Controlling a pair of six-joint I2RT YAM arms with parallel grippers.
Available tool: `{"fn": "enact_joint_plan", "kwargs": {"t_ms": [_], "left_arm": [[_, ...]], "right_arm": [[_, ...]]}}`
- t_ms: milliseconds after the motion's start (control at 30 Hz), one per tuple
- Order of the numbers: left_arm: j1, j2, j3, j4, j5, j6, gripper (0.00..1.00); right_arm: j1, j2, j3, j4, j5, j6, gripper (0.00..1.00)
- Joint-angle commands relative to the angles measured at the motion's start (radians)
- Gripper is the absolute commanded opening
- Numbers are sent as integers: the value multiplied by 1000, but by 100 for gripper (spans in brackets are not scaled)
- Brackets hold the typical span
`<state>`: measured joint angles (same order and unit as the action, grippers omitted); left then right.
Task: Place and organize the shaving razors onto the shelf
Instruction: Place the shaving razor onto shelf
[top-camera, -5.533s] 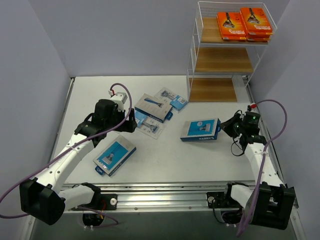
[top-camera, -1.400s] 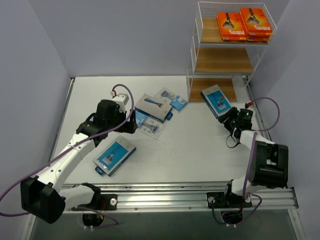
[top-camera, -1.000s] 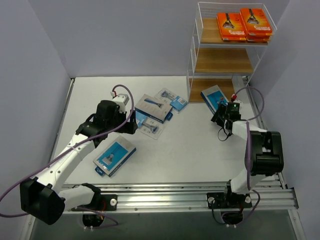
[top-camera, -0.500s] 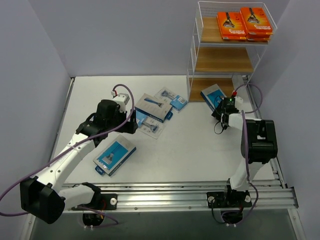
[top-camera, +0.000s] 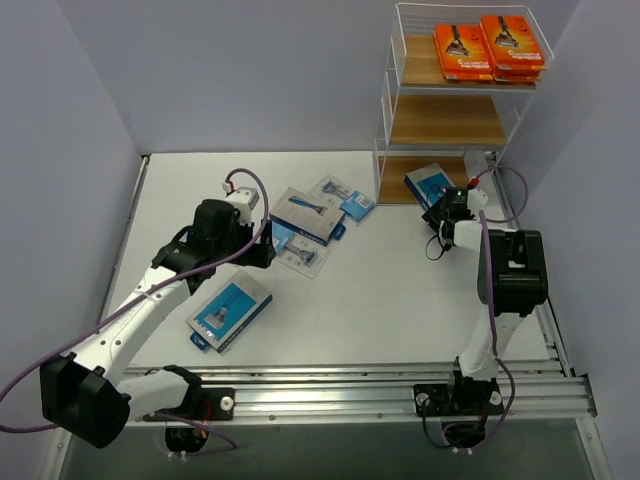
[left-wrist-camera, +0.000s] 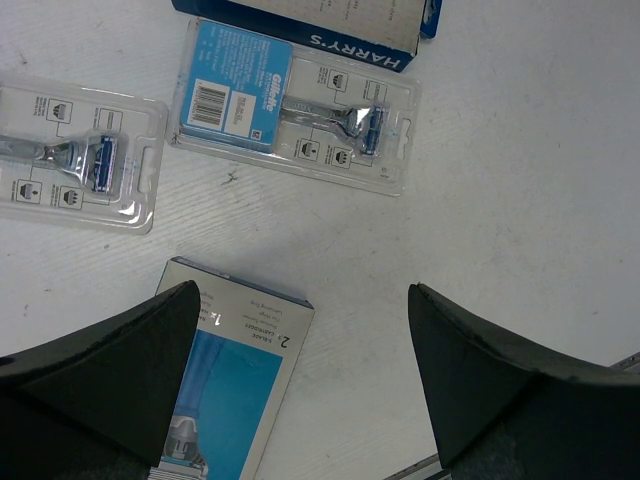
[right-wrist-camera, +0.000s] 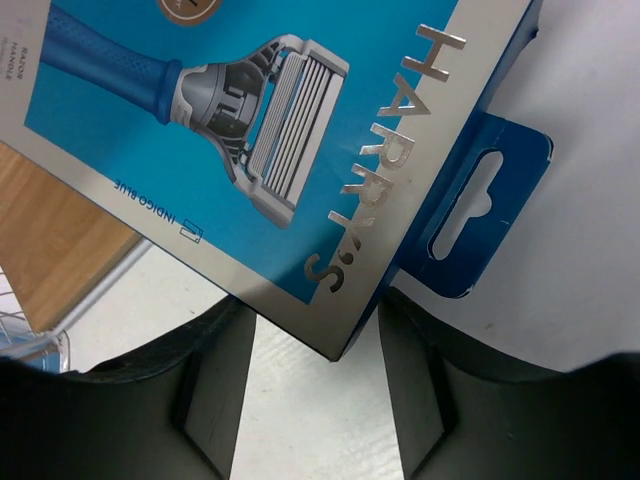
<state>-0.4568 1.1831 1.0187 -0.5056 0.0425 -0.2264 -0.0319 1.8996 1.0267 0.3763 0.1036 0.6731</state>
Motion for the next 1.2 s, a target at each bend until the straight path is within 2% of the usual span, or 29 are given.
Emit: {"fn": "enact_joint_plan", "kwargs": {"t_ms": [0,400,833,1167], "left_arm": [[-3,4,50,7,11,9,94],[-3,6,50,6,17,10,94],[-3,7,54,4,19,12,94],[-3,15,55,3,26,12,94]], "right_arm": [[4,13,42,39,5,65,45],[6,55,72,104,18,215,40],[1,128,210,49,28,215,40],[-13,150,220,46,41,240,40]]}}
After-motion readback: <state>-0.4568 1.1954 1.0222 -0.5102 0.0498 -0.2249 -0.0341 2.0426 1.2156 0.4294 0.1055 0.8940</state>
